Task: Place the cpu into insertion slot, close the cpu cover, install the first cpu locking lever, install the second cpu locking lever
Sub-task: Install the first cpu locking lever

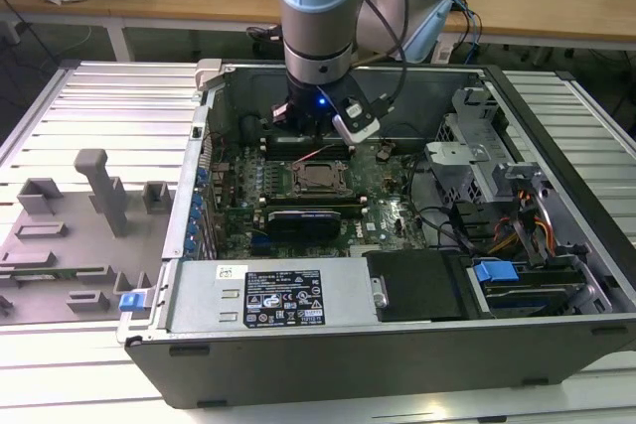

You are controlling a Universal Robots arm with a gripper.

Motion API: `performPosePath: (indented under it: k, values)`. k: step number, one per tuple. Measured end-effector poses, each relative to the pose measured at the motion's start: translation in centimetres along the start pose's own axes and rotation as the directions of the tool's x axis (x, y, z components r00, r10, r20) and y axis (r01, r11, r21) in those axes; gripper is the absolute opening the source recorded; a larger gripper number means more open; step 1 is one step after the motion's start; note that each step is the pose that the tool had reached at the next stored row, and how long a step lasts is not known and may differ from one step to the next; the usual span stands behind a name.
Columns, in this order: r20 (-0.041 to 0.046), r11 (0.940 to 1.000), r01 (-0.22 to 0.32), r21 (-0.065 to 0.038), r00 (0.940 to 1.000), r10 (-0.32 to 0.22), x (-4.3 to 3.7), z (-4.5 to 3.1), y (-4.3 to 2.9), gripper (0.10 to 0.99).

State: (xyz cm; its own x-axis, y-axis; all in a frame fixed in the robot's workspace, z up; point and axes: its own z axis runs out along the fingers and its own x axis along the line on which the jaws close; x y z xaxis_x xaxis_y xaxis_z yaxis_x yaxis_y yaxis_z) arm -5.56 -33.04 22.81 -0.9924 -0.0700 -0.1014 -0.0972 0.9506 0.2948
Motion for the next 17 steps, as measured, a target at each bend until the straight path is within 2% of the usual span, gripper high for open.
performPosePath:
  k: [3, 6, 8, 17]
  values:
    - [-0.0015, 0.9998, 0.001, 0.020, 1.0000, -0.001, -0.02, 0.30, 0.43, 0.106]
    - [-0.0054, 0.9981, 0.003, 0.062, 1.0000, -0.003, -0.03, 0.46, 0.62, 0.106]
    - [-0.0061, 0.9973, 0.004, 0.073, 1.0000, -0.004, -0.03, 0.58, 0.74, 0.106]
    - [0.0026, 0.9970, 0.006, 0.077, 1.0000, -0.006, -0.38, 1.10, 0.99, 0.106]
